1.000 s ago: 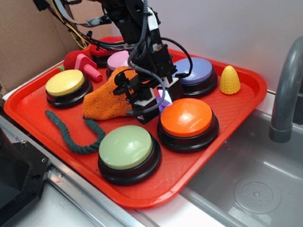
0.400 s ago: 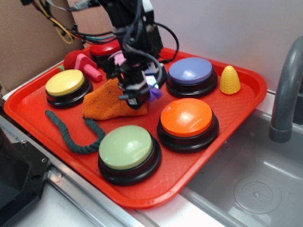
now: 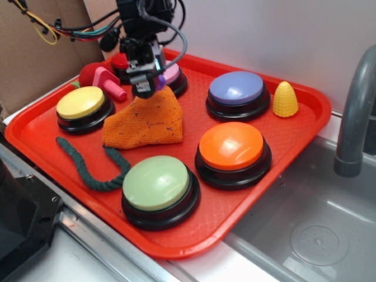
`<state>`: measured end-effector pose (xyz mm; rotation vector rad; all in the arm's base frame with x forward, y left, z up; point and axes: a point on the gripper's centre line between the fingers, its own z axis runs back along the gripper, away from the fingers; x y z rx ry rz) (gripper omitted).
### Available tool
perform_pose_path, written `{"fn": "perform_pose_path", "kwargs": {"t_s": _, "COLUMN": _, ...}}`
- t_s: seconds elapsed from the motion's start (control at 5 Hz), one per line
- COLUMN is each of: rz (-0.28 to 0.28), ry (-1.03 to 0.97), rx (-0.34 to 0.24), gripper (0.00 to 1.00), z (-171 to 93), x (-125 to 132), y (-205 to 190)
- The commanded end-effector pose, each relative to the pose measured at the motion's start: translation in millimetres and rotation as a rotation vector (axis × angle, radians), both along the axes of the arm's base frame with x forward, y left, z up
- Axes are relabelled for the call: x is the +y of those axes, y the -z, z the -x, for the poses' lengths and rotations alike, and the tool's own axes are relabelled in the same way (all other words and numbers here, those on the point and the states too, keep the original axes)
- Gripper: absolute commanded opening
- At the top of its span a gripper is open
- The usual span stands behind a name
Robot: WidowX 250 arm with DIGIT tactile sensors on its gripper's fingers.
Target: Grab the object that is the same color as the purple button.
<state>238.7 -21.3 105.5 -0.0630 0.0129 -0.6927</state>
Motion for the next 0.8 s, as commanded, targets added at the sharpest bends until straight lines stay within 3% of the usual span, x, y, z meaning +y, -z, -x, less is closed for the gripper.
{"fn": "perform_pose_path", "kwargs": {"t_s": 0.0, "rz": -0.128, "ry": -0.476, "rx": -0.141, "gripper": 0.0, "z": 18.8, "x": 28.2, "y": -54.5}}
{"fn": "perform_pose_path", "kwargs": {"t_s": 0.4, "rz": -0.074, "ry": -0.983, "rx": -0.168, "gripper": 0.0, "z": 25.5, "x": 37.9, "y": -68.1}}
{"fn": "perform_pose_path", "kwargs": {"t_s": 0.6, "rz": -0.079, "ry": -0.997, "rx": -0.154, "gripper": 0.0, "z": 21.9, "x": 31.2, "y": -61.8}}
